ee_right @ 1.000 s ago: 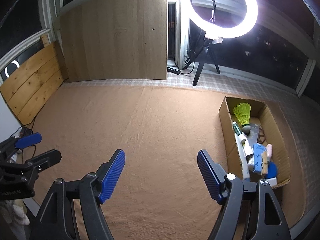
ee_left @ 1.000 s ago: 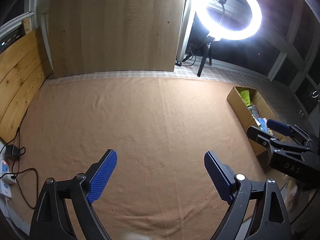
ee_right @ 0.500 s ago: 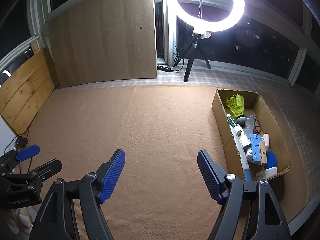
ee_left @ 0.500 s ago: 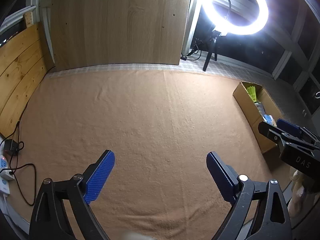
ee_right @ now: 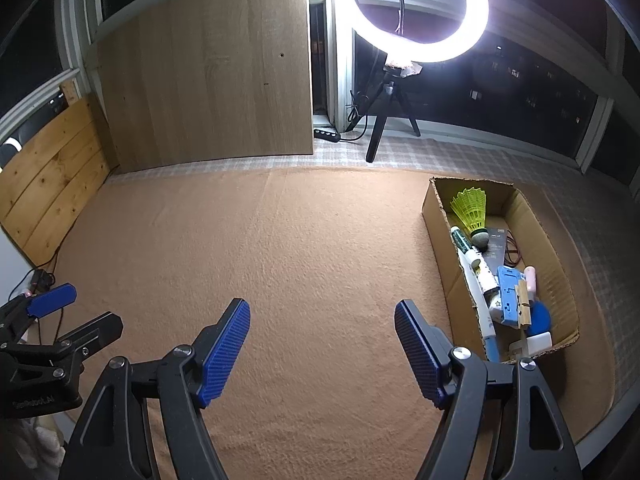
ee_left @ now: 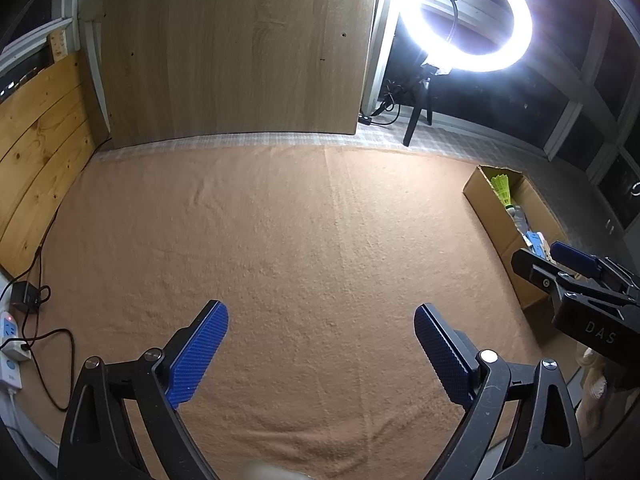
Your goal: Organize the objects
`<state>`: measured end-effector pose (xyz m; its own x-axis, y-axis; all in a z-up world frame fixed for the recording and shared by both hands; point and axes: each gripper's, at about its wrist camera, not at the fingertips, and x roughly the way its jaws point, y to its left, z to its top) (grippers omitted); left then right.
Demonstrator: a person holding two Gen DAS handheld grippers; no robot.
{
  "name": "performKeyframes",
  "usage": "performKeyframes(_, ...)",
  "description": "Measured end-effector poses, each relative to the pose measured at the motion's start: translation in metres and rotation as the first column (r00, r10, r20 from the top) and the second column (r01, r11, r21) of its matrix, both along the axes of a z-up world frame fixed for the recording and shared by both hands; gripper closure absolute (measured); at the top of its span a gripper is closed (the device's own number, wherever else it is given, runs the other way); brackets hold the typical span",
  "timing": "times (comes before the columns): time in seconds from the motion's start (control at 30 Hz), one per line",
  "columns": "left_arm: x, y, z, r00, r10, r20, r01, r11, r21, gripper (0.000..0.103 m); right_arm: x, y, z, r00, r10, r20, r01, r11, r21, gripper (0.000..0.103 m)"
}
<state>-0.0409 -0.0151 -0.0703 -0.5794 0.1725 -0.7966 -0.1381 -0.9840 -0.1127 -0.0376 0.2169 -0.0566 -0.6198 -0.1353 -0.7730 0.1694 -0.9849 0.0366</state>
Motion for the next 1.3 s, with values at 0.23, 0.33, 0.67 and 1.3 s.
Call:
performKeyframes(0.23, 0.0013, -0.0014, 0.0017, 1.000, 0.014, -0.004, -0.014, 1.000, 0.001, 0.007, 0.0016, 0.0018, 0.0007, 1.000, -0.004, 0.000, 0.004, 1.000, -0.002, 0.032)
performKeyframes(0.33, 0.0015, -0.0025, 0.0012, 1.000, 0.021, -0.003, -0.021, 1.000, -0.001, 0.006, 0.0017, 0.0021, 0.0005, 1.000, -0.003, 0.004, 0.003, 1.000, -0.004, 0.032)
performKeyframes(0.67, 0.0014, -0.0054, 0.0012, 1.000, 0.022, -0.005, -0.022, 1.000, -0.011, 0.006, 0.0030, 0.0000, -0.0002, 1.000, -0.005, 0.015, 0.005, 1.000, -0.010, 0.032)
performKeyframes(1.3, -0.0014, -0.0090, -0.0024, 1.000, 0.028, 0.002, -0.028, 0.999, -0.014, 0.006, 0.0029, -0.0025, -0.0024, 1.000, -0.005, 0.027, 0.005, 1.000, -0.010, 0.031)
